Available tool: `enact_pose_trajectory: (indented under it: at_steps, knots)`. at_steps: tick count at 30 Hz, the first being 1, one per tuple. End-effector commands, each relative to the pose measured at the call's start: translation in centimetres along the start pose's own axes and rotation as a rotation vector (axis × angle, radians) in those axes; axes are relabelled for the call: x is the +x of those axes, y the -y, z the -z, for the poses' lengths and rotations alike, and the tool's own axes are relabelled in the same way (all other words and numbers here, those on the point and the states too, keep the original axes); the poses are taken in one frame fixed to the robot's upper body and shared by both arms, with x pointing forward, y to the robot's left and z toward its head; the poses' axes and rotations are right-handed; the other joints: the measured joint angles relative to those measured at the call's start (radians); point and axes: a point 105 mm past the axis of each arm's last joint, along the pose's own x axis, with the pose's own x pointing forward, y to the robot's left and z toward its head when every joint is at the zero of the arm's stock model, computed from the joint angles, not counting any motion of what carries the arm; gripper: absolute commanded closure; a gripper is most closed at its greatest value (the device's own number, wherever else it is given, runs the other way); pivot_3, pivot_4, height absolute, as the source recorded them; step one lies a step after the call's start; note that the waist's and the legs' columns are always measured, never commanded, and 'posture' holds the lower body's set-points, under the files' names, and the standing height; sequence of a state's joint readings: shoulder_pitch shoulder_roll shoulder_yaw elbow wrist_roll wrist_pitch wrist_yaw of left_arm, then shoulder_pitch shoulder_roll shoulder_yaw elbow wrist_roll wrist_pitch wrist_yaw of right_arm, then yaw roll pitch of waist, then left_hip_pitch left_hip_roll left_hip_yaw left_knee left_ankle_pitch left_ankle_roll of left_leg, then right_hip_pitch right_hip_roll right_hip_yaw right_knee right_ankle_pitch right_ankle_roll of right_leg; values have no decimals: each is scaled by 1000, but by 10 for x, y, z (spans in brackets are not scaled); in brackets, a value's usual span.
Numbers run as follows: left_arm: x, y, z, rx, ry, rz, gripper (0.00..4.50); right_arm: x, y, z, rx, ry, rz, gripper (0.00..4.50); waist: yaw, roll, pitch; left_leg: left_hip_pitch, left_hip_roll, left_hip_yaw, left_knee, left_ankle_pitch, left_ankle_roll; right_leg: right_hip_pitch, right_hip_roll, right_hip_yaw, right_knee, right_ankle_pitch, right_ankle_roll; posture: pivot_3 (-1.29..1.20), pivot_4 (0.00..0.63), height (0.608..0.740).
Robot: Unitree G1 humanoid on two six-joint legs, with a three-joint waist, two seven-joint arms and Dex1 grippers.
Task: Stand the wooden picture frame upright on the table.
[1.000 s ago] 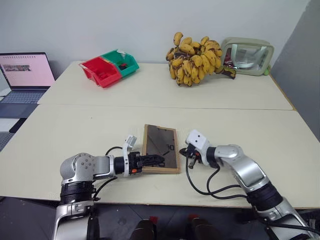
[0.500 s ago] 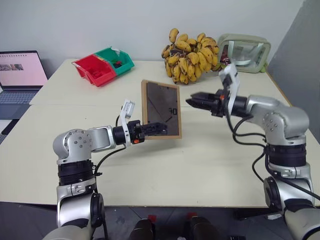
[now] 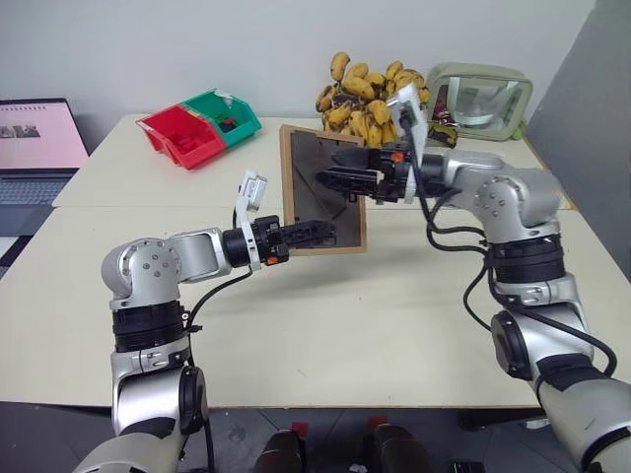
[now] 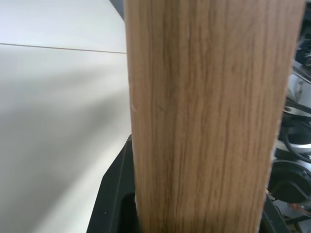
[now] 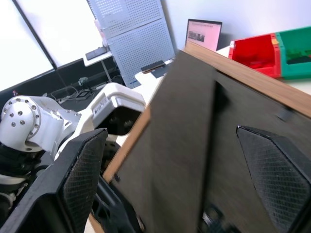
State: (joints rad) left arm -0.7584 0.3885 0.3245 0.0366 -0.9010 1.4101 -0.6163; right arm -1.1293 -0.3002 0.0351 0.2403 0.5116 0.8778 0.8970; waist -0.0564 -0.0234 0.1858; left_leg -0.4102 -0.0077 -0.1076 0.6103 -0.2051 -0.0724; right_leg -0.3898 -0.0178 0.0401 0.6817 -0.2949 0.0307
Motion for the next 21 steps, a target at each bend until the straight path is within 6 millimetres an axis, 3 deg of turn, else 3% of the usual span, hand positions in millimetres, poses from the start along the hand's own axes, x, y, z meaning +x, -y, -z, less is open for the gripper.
enact_pose_trajectory:
  at_steps: [1, 6, 11, 21]
  knots:
    - [3, 30, -20, 93, 49, 110, 3451, 8, -13, -12, -81, 7, -59, 11, 0, 0, 0, 0, 0, 0, 0, 0, 0, 0, 0, 0, 0, 0, 0, 0, 150, 740]
    - [0, 27, -20, 85, 56, 98, 3451, -2, -33, -13, -76, 25, -174, 11, 3, 0, 0, -1, 0, -1, 0, 0, 0, 0, 0, 0, 0, 0, 0, 0, 150, 740]
    - [-2, 25, -13, 91, 27, 88, 3451, -26, -41, -12, -6, 40, -222, 11, 3, 0, 0, -1, 0, -1, 0, 0, 0, 0, 0, -1, -1, 0, 0, 0, 150, 740]
    - [3, 24, -2, 95, -13, 101, 3451, -49, -43, -11, 8, 56, -142, 11, 1, 0, 0, -1, 0, -1, 0, 0, 0, 0, 0, 0, 0, 0, 0, 0, 150, 740]
